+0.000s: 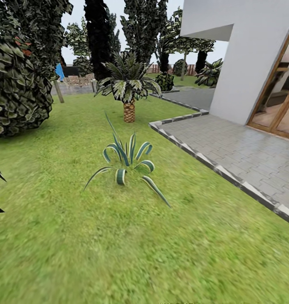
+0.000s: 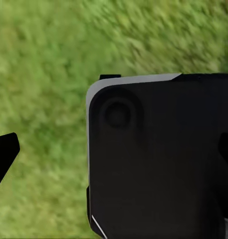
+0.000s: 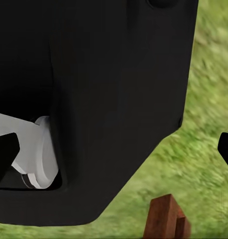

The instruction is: Take the three Easter eggs out of the wicker basket on the lawn in the garden, then place them on the lawn next to a single tree (choose any tree) so that all three eggs are next to the same tree and none are left in the basket.

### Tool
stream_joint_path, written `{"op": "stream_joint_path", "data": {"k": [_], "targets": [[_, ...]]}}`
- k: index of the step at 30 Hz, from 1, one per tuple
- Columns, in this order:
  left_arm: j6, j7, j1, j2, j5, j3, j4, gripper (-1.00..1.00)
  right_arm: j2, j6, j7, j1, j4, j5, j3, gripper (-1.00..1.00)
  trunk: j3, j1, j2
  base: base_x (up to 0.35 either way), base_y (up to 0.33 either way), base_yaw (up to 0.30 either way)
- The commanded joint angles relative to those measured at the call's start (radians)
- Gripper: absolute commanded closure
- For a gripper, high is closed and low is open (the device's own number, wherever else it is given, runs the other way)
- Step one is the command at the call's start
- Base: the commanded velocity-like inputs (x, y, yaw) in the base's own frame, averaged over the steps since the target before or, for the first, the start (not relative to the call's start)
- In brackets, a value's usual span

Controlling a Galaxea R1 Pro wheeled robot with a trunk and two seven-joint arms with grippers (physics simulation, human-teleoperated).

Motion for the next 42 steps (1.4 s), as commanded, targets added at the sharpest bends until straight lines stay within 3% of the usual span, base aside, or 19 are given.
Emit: {"op": "stream_joint_path", "data": {"k": [1,23,42], "targets": [[-0.003,0.001,0.0,0.0,-0.001,-0.001,0.001,-1.0,0.0,-0.002,0.0,0.0,-0.001,0.0,-0.001,-1.0,-0.001,0.0,-0.001,0.0,0.0,-0.274],[-0.003,0.001,0.0,0.0,-0.001,0.0,0.002,-1.0,0.001,-0.002,0.0,0.0,-0.001,0.0,0.0,-1.0,-0.002,0.0,-0.001,0.0,0.0,-0.275],[-0.003,0.001,0.0,0.0,-0.001,-0.001,0.001,-1.0,0.001,0.0,0.001,0.0,-0.001,0.0,-0.001,-1.0,-0.02,0.0,-0.001,0.0,0.0,-0.232]]}}
